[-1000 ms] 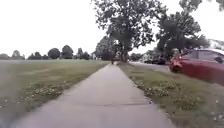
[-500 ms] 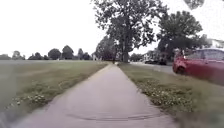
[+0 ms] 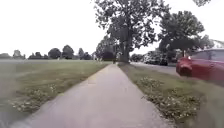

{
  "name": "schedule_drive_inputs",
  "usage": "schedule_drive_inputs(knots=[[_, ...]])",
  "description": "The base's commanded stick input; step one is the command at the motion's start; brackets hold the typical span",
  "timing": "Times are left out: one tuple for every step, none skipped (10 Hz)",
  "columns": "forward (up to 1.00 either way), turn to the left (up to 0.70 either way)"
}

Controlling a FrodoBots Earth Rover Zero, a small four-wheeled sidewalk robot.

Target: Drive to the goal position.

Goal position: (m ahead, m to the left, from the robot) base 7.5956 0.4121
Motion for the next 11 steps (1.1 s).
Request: schedule_drive_inputs(knots=[[0.70, 0.00], [0.70, 0.00], [0.70, 0.00], [0.70, 0.00], [0.70, 0.00], [0.70, 0.26], [0.70, 0.35], [0.70, 0.19], [0.70, 0.00], [0.70, 0.00], [0.70, 0.00]])
